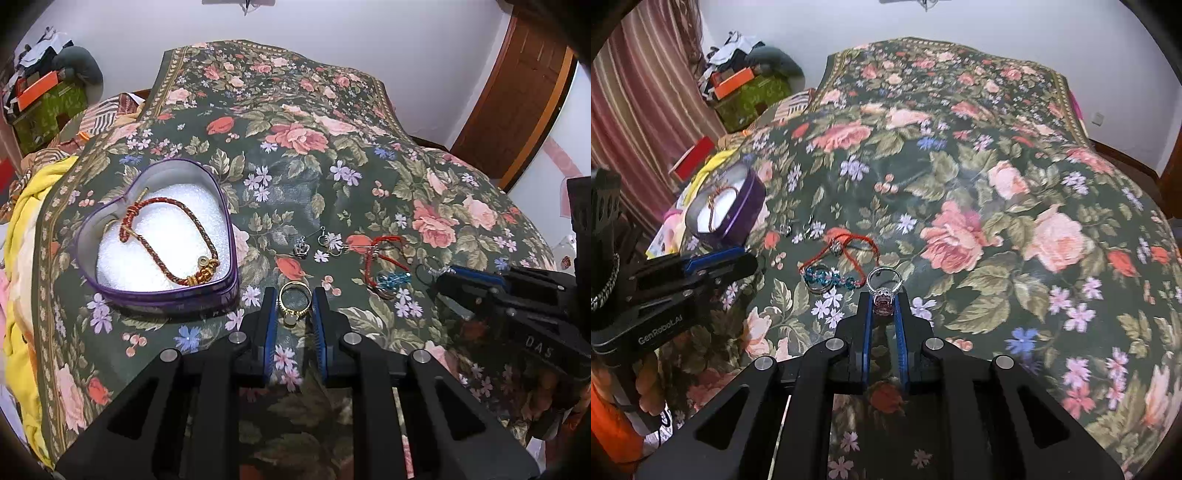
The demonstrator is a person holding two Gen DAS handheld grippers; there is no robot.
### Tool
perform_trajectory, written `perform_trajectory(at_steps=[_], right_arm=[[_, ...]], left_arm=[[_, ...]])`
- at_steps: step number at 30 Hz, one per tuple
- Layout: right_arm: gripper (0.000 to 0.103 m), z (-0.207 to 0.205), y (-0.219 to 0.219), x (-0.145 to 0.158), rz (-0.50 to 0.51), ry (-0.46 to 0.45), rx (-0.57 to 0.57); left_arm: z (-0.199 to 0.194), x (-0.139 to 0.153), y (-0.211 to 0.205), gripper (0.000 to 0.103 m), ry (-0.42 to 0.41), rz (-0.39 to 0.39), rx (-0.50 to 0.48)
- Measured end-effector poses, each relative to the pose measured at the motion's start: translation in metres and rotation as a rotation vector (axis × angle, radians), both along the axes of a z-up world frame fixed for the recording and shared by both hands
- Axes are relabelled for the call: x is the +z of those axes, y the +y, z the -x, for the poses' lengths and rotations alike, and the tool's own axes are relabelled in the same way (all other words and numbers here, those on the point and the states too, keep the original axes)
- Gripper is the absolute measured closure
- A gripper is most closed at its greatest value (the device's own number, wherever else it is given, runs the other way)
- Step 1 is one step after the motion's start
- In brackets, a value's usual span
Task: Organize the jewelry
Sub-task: 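Grasp the silver ring with red stone using the right gripper, then carry the ring into the heart tin with the right gripper while the left grasps a gold ring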
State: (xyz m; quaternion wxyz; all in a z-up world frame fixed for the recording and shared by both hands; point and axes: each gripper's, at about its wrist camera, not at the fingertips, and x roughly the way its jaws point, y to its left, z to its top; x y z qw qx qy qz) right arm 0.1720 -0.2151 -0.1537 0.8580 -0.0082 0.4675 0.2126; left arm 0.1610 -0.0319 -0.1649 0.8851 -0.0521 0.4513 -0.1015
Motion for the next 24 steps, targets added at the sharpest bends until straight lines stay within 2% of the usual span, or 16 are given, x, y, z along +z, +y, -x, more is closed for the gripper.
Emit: perform_trajectory(at_steps=[11,24], right_arm=[[0.092,0.009,0.001,0.04,-0.054,-0.092,-0.008],[0.092,0.018,0.037,0.08,-0.12,-0.202,0.067]], left_arm=[[0.023,0.048,0.012,0.086,-0.114,0.008,0.028],[0.048,0.099,0.042,0.086,-0.238,-0.029,0.105]])
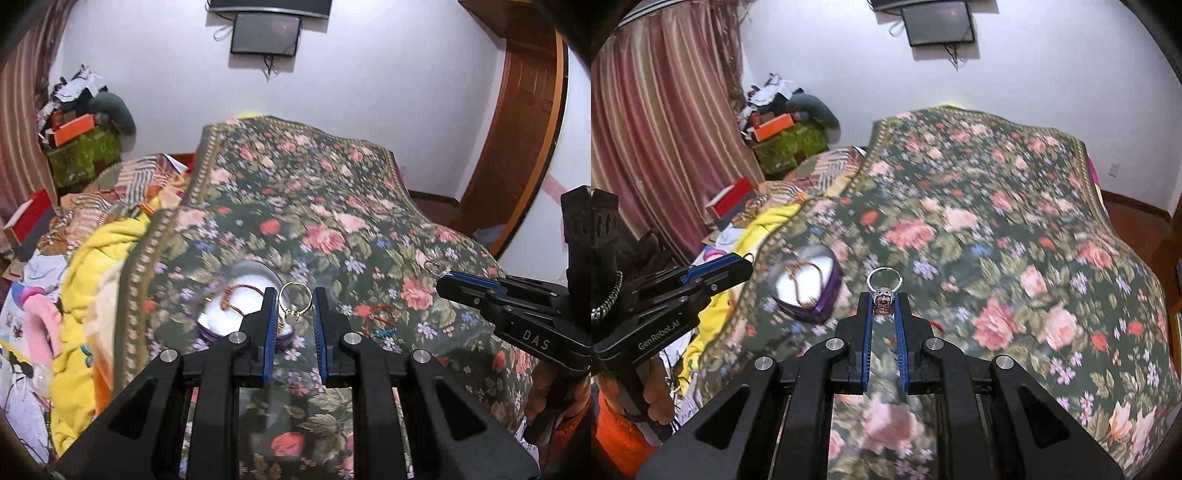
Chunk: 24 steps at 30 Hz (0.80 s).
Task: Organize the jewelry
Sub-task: 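Carry the ring into the heart tin with the right gripper while the left grasps a gold ring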
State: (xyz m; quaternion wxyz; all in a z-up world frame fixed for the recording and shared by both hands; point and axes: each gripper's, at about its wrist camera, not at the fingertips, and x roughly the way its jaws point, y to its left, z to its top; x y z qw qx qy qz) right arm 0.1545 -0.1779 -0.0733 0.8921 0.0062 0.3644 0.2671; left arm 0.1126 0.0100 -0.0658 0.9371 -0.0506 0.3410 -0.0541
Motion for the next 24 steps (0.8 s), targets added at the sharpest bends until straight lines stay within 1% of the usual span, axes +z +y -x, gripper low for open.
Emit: perform_trajectory(at_steps=[6,11,17,24], right_arm=[[0.092,-0.001,0.021,0.013,-0.021,-0.039,0.036],[0.092,-0.003,0.04,0.019,-0.027,-0.057,0.071],[0.092,-0.009,0.064,0.018,-0.021,-0.06,0.115],[0.092,-0.019,0.091,0.0,0.021,-0.027,0.163]], left_arm=[[0.007,0.015,0.018,0.086,-0.042,-0.01,0.042],[0.006,0.018,0.033,0.086,-0.056,-0.012,0.067],[0.002,0.013,0.049,0.086,-0.055,-0.007,0.092],[-0.01,-0.004,0.066,0.086,-0.031,0.027,0.108]])
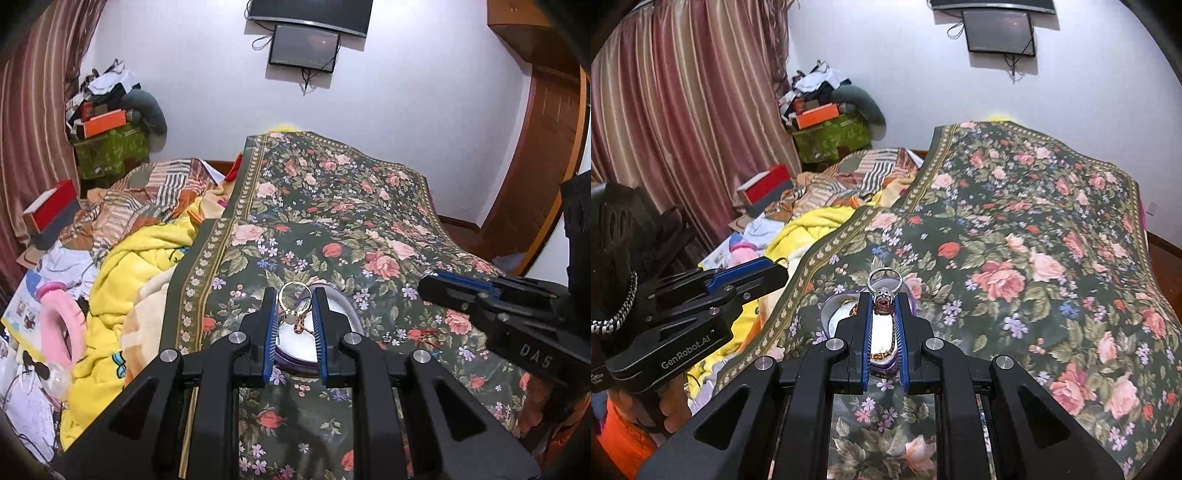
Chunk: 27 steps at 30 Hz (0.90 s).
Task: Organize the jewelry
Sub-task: 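Carry the ring into the heart tin with the right gripper while the left grasps a gold ring, then open both grippers over the heart tin to drop the rings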
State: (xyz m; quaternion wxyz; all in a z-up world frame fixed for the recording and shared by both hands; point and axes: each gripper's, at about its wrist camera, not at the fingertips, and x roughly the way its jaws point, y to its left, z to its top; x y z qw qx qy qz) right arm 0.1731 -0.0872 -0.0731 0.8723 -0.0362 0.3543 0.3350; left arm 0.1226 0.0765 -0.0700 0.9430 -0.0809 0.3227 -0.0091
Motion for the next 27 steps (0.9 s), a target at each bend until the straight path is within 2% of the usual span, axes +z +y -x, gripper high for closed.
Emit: perform_trajectory(at_steps=[16,27], right_arm=[[0.092,-0.028,0.027,-0.051,0.083,0.126,0.045],[0.092,-0.032,0.032,-0.063,0.107,0.143,0.064]], left_arm=[[-0.036,-0.053,0.014,0.086,0.105,0.098,-0.028],[-0.04,-0.059,0.009,0.086,0.119,0.107,-0.064]])
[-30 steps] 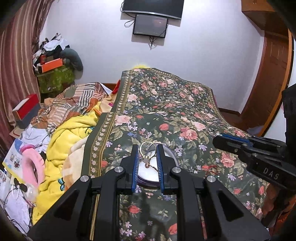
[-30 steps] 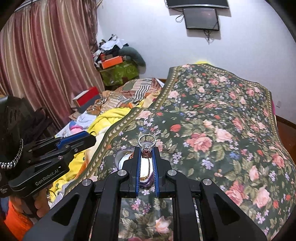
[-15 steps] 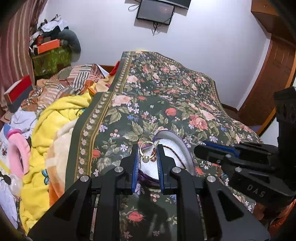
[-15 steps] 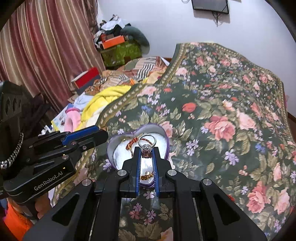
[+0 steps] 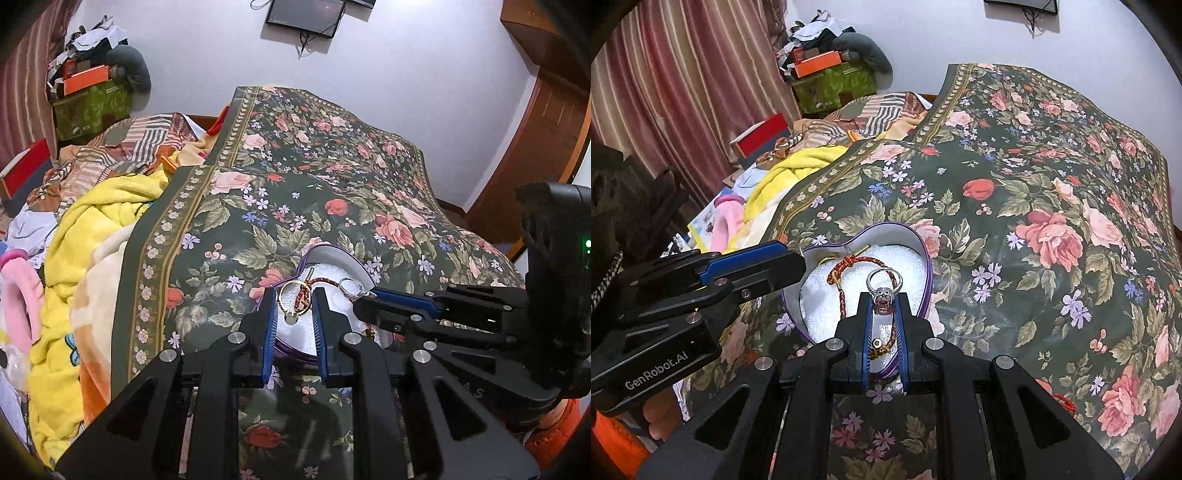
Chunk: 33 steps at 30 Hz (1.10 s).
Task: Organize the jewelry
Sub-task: 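Open both grippers over the heart tin to drop the rings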
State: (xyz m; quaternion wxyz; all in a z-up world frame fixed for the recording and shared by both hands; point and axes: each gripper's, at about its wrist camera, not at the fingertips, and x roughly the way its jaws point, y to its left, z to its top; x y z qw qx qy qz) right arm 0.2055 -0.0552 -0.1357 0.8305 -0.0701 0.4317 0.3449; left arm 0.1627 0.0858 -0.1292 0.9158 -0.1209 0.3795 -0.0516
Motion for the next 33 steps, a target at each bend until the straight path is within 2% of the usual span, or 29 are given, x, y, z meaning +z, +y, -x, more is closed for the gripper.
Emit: perform_trajectory(at_steps=[4,8,16,25,33], right_arm=[[0.092,0.003,0.001,0.002,0.003,-0.015,0.014],[0.092,0.006,0.001,0.005,0.002,-0.014,0.029],[0.092,0.011,-0.013,0.022,-0.012,-0.036,0.002],[0.088,0.024,-0.062,0.059,-0.055,-0.097,-0.099],[0.088,0.035,-0.112,0.073,-0.054,-0.13,-0.192]], left_arm=[[0.0,0.001,0.0,0.086,0.005,0.012,-0.006],[0.001,0.004,-0.004,0.086,0.006,-0.007,-0.007],[0.009,0.021,-0.006,0.086,-0.022,-0.023,0.0],[0.026,0.053,-0.024,0.086,-0.08,-0.077,-0.016],[0.041,0.07,-0.059,0.082,-0.107,-0.102,-0.067]])
